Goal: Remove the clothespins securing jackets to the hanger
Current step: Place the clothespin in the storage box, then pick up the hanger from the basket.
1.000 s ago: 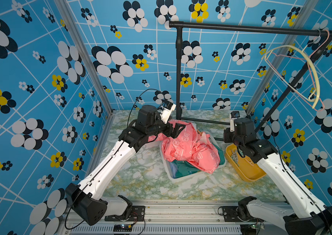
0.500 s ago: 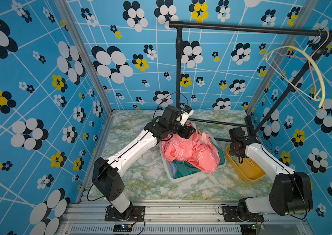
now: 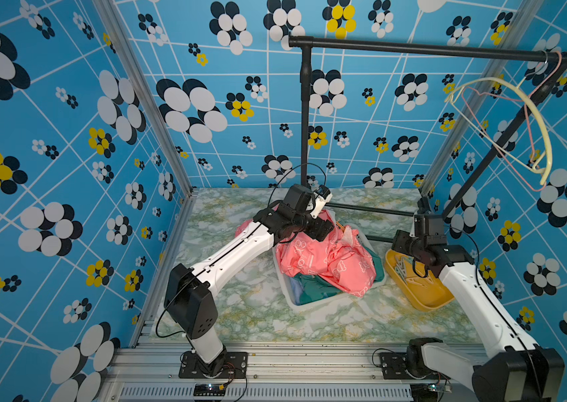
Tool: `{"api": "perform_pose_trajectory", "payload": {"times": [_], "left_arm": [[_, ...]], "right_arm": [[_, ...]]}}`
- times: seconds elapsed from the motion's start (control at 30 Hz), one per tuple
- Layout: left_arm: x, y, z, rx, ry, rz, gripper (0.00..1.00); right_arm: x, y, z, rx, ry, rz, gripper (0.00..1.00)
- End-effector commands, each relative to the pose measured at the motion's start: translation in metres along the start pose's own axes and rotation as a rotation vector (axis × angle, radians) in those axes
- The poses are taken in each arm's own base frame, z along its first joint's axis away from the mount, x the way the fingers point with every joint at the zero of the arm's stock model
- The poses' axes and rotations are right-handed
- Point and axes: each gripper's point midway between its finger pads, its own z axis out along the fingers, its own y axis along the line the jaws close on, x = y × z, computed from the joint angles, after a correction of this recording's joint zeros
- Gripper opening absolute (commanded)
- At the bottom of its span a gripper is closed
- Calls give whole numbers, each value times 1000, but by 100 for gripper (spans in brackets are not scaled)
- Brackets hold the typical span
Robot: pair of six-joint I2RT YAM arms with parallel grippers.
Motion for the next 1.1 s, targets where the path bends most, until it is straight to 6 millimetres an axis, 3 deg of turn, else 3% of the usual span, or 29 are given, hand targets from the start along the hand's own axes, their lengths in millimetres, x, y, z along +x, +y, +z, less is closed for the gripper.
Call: {"api": "perform_pose_trajectory", "payload": {"times": [0.0,0.2,0.33,0.5,0.73,0.8,0.87,0.9,0.97,1.07], "left_arm": [[-13,-1,-13,-16,-39,18,85],[-13,0,-18,-29,-52,19,86],[-11,2,-25,-45,-60,21,88],[-11,3,-29,-59,-75,25,90],[-10,4,-28,-62,-68,25,90],[-11,4,-28,-63,-70,27,90],[-12,4,-29,-62,-72,27,90],[-12,4,-30,-65,-74,29,90],[-12,4,-31,-68,-75,29,90],[-12,6,-31,-75,-74,30,91]], "right_arm": [[-33,79,-21,-353,-92,-80,66],[-4,142,5,-550,38,-162,64],[11,140,33,-505,103,-136,62],[41,156,52,-569,230,-133,61],[80,149,84,-438,378,-184,59],[84,146,92,-399,400,-185,50],[79,143,96,-364,388,-178,20],[74,142,96,-348,363,-176,10],[58,141,89,-331,288,-182,3],[29,143,63,-328,144,-232,1]]}}
